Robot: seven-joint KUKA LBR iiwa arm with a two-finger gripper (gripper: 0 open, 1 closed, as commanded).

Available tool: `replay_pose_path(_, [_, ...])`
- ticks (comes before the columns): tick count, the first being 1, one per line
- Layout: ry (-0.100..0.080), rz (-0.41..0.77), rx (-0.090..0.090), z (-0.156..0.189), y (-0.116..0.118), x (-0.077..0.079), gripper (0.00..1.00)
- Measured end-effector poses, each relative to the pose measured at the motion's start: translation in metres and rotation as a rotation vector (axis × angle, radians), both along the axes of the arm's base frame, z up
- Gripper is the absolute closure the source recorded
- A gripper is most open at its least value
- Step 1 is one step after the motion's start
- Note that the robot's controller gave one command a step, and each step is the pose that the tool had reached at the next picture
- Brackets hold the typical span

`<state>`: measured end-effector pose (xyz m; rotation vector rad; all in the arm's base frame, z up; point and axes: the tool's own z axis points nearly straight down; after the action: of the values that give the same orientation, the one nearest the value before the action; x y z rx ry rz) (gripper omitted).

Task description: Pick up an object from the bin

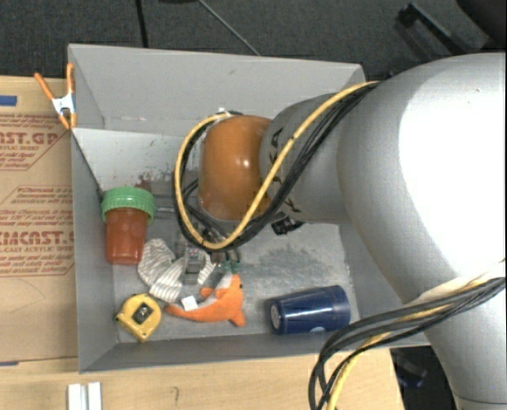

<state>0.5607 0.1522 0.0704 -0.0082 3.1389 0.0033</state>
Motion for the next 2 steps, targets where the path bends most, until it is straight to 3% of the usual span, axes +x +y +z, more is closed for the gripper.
replay_pose_path(2, [0.012,0.0,-0.003,0.018,-0.001,-0.003,1.0])
